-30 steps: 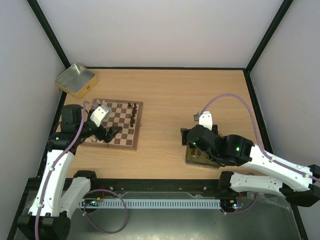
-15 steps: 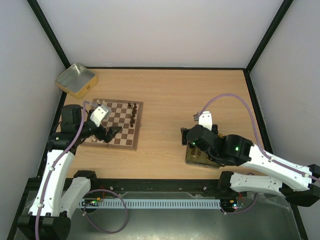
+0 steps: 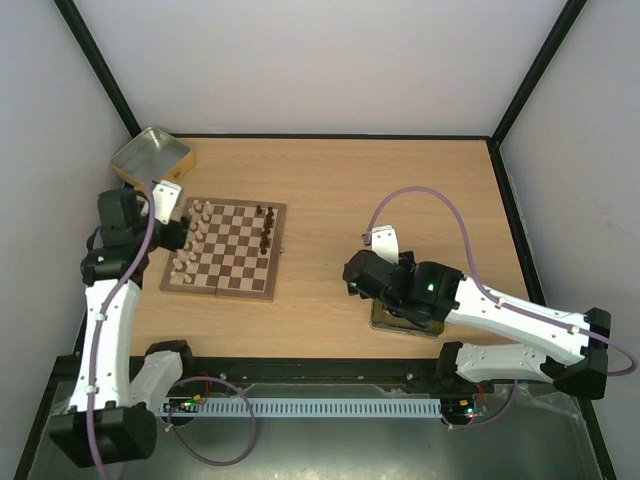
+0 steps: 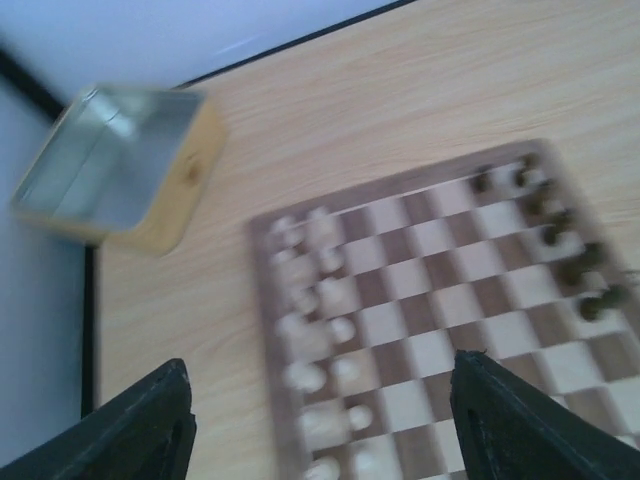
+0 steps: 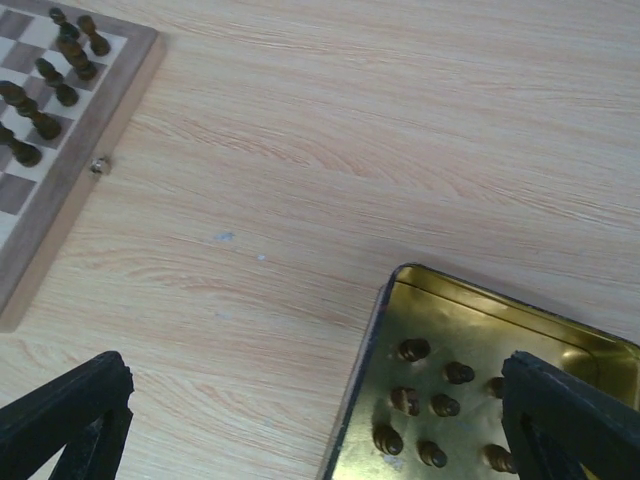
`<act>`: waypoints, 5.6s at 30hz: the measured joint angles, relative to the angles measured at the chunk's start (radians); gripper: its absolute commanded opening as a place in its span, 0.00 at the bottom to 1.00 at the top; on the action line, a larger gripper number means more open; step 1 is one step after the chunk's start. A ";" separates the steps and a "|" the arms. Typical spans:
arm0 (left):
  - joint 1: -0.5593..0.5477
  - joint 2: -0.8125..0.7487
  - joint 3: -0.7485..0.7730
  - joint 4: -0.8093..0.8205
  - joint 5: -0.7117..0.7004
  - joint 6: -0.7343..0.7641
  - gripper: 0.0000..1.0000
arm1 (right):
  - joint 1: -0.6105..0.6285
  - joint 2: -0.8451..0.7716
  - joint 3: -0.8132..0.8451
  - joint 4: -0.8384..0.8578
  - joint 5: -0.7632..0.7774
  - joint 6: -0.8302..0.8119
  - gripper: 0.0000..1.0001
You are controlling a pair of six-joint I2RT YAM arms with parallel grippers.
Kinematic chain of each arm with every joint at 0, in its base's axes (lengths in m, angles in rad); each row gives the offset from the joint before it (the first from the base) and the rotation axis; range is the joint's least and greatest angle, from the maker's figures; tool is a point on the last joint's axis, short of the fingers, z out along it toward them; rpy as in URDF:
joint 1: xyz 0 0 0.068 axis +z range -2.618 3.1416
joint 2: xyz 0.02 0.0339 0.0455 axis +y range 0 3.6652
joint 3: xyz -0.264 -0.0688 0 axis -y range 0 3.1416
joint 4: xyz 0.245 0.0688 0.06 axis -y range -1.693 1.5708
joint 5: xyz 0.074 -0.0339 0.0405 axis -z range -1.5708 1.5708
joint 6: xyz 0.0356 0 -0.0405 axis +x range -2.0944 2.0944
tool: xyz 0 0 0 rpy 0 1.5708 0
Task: Set up the chess pieces on the board
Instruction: Move the chessboard to the center of the board, then adjust the storage box at the center of the board.
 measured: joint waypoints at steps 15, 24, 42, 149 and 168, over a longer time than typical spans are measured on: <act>0.504 0.431 0.010 0.032 0.046 0.154 0.02 | 0.000 0.017 -0.022 0.127 -0.050 -0.016 0.96; 0.438 0.634 0.011 0.109 0.066 0.138 0.02 | 0.000 0.029 -0.024 0.160 -0.051 -0.023 0.96; 0.270 0.887 0.063 0.296 0.002 -0.006 0.02 | -0.002 0.025 -0.024 0.167 -0.050 -0.025 0.96; 0.010 0.558 -0.100 0.067 0.219 0.054 0.53 | -0.585 0.257 -0.130 0.153 -0.593 -0.115 0.42; -0.074 0.639 -0.086 0.109 0.211 -0.002 0.54 | -0.602 0.450 -0.071 0.220 -0.595 -0.152 0.37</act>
